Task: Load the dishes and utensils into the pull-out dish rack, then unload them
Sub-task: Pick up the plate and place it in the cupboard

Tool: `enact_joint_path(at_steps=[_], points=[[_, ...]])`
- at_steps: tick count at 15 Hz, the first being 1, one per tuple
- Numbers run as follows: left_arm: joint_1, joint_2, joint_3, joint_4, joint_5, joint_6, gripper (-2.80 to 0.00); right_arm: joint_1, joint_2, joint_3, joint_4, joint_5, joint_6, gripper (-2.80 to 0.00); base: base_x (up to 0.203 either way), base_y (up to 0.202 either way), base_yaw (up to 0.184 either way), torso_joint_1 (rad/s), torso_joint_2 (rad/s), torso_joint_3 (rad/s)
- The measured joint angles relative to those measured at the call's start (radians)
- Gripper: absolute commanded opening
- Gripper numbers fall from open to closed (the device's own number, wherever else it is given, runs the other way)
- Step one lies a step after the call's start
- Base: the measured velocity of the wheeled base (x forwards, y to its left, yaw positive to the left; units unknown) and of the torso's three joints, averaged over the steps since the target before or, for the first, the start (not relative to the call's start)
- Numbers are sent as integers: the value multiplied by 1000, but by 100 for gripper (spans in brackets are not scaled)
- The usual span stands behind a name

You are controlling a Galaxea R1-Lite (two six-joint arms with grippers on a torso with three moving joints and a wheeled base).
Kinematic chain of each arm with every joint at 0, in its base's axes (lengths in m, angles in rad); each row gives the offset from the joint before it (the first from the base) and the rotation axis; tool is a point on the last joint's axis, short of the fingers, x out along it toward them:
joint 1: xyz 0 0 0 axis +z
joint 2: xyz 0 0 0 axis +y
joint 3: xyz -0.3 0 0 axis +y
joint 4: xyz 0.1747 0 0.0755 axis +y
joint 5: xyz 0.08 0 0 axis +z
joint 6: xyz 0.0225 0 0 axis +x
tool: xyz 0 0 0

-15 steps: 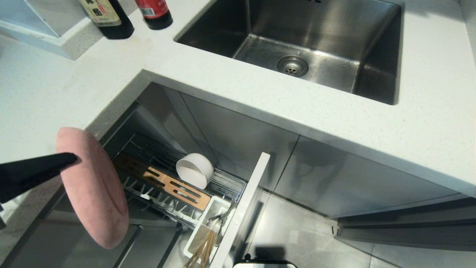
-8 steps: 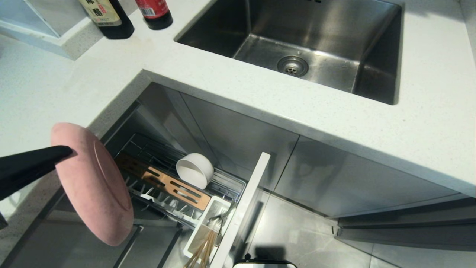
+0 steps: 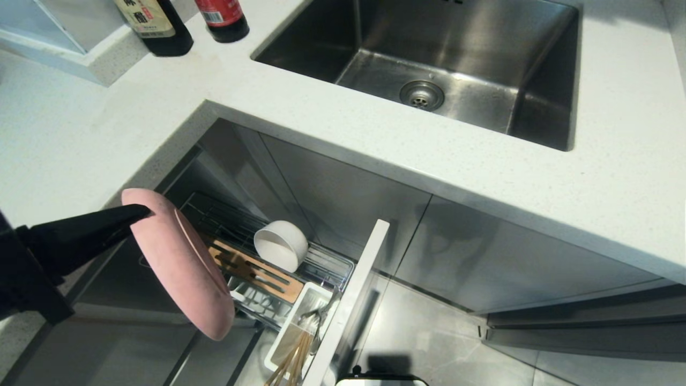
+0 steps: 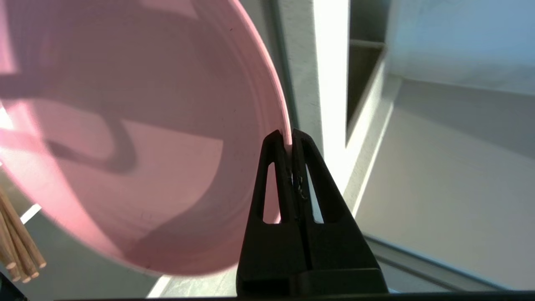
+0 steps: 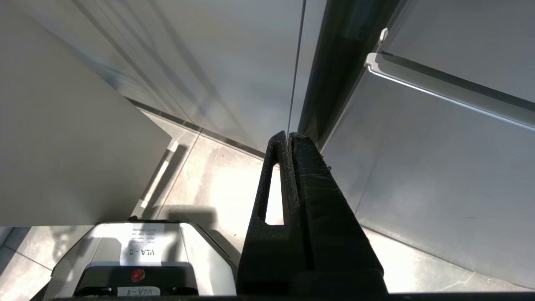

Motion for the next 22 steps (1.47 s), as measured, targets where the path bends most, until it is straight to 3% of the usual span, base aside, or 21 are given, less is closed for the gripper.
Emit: enact_joint_path(at_steps=[3, 6, 9, 11, 13, 16, 19, 22], points=[[-10, 41, 57, -91, 65, -15, -280, 0, 0, 0, 0, 0, 0, -280, 0, 0, 0, 0, 0, 0], [-58, 93, 104, -186, 177, -40, -280, 0, 0, 0, 0, 0, 0, -280, 0, 0, 0, 0, 0, 0], [-149, 170, 136, -294, 336, -57, -280, 0, 0, 0, 0, 0, 0, -280, 0, 0, 0, 0, 0, 0], [-210, 243, 154, -378, 476, -72, -280, 0, 0, 0, 0, 0, 0, -280, 0, 0, 0, 0, 0, 0], [-246, 297, 161, -405, 595, -102, -280, 0, 0, 0, 0, 0, 0, -280, 0, 0, 0, 0, 0, 0], [-261, 348, 165, -412, 661, -128, -280, 0, 0, 0, 0, 0, 0, -280, 0, 0, 0, 0, 0, 0], [-308, 396, 186, -447, 769, -153, -280, 0, 0, 0, 0, 0, 0, -280, 0, 0, 0, 0, 0, 0], [-320, 411, 193, -446, 789, -169, -280, 0, 0, 0, 0, 0, 0, -280, 0, 0, 0, 0, 0, 0]])
